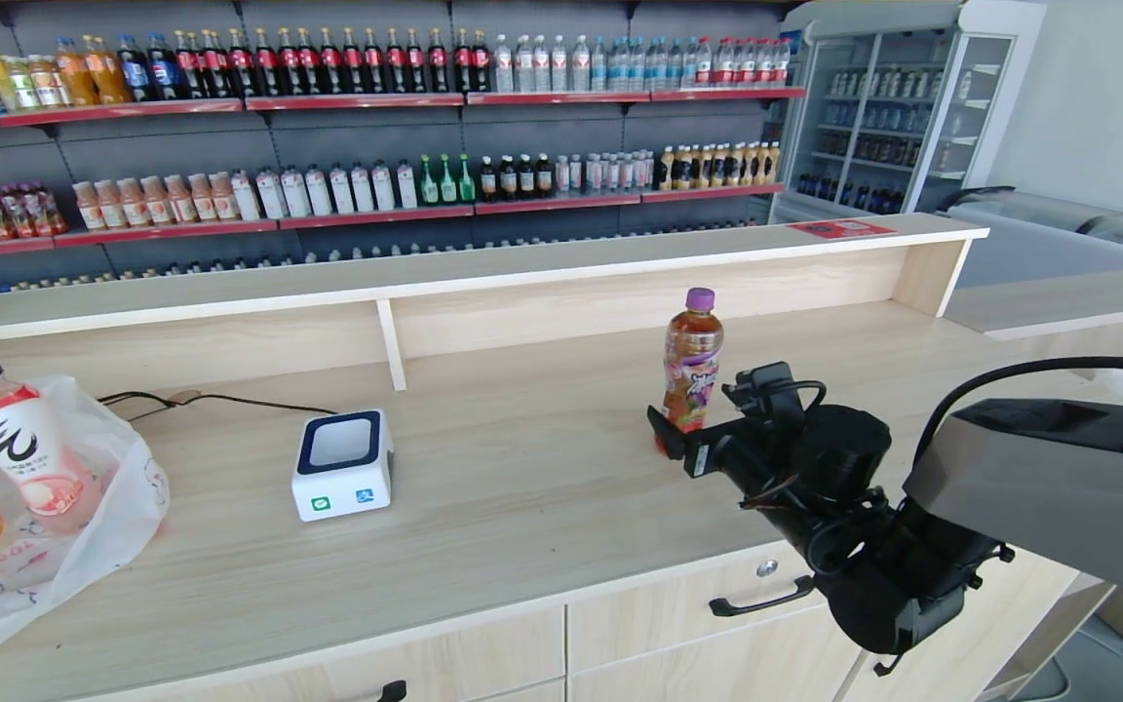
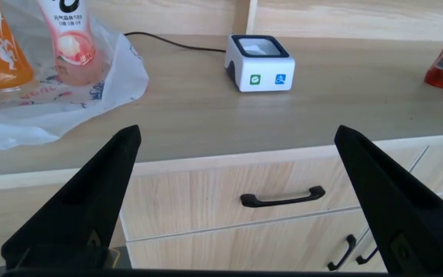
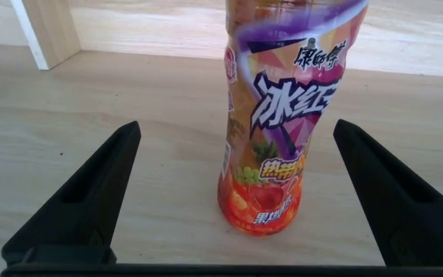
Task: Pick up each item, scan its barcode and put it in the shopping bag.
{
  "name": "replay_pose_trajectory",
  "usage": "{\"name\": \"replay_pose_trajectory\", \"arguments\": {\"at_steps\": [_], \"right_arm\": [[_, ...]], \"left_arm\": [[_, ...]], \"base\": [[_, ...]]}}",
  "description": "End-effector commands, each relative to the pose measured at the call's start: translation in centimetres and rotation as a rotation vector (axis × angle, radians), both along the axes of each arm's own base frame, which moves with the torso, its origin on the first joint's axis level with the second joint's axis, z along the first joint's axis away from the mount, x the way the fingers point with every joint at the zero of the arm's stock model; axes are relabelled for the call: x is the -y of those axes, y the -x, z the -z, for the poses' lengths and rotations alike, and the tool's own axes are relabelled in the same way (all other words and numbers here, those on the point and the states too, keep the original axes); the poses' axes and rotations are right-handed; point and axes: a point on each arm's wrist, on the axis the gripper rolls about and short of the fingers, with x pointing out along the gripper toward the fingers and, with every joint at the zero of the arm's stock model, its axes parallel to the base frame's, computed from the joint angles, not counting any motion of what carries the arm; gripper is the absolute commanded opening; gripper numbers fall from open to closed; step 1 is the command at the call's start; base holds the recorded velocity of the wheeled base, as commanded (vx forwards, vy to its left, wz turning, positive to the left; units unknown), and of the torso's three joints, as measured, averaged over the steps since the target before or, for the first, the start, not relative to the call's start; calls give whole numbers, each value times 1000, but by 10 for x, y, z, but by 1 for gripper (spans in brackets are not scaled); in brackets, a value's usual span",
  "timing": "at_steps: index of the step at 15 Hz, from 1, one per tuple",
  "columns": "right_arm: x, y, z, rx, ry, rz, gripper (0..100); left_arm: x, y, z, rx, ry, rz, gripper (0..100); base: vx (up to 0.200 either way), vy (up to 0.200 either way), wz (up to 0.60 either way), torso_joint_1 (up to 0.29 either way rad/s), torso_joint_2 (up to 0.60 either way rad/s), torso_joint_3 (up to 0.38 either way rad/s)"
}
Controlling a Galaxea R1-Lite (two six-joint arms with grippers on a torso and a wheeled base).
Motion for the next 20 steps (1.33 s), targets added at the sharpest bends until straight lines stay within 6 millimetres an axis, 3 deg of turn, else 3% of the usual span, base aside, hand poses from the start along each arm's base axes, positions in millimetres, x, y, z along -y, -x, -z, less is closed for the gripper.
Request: {"name": "replay_pose_trajectory", "arguments": {"at_steps": [1,20], "right_arm": [[0,-3,3,-1,2,2,100],[-8,-51,13,103,-37,50,100]], "left_arm": [[0,0,0,-1,0,-1,100],[0,0,0,0,-3,1,100]], "base": [[0,0,0,0,0,0],[0,0,0,0,0,0]]}}
